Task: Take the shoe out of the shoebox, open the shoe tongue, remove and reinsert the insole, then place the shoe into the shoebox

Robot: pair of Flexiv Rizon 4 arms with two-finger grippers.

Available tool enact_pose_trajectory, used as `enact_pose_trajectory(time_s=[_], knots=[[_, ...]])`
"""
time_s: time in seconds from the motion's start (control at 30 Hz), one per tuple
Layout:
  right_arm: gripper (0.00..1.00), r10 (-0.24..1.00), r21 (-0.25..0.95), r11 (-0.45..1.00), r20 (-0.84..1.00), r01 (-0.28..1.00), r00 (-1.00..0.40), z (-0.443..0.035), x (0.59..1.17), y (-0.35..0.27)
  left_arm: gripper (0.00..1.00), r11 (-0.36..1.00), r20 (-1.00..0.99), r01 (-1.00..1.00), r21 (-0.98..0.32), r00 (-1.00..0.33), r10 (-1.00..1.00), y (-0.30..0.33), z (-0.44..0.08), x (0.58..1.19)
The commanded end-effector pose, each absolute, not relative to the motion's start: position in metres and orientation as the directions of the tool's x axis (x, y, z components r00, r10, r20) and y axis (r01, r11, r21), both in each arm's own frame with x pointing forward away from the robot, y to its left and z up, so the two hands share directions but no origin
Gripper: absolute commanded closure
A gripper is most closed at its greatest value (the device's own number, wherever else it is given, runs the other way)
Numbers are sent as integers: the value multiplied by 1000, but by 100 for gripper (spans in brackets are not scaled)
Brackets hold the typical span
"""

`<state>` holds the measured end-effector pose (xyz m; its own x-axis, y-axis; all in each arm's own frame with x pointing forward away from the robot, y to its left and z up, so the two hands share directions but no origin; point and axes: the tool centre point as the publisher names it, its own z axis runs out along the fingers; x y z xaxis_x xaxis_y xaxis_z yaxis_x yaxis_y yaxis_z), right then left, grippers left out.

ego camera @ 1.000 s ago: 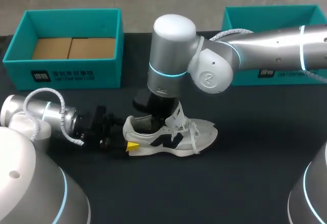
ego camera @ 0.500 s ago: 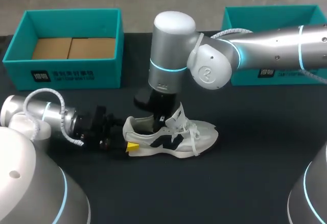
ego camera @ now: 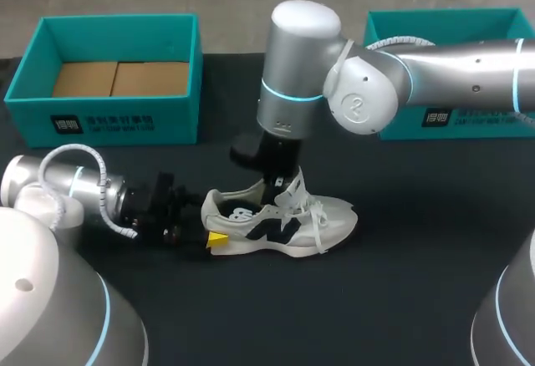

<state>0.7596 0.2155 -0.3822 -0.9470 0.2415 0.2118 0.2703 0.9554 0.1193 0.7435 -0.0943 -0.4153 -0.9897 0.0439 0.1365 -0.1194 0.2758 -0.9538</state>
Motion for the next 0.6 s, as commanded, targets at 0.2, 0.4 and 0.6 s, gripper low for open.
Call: enact_pose_trajectory(time_s=[0.2,0.4,0.6], knots=[[100,244,146,952,177,271,-953,-365,756,202,100,277,137,-121,-953,-990,42,-94,-420,743],[100,252,138,951,168,276,-953,-364,759,190,100,277,137,-121,-953,-990,42,-94,-420,743],[100,260,208,933,173,294,-950,-353,761,190,100,277,137,-121,-953,-990,42,-94,-420,743]])
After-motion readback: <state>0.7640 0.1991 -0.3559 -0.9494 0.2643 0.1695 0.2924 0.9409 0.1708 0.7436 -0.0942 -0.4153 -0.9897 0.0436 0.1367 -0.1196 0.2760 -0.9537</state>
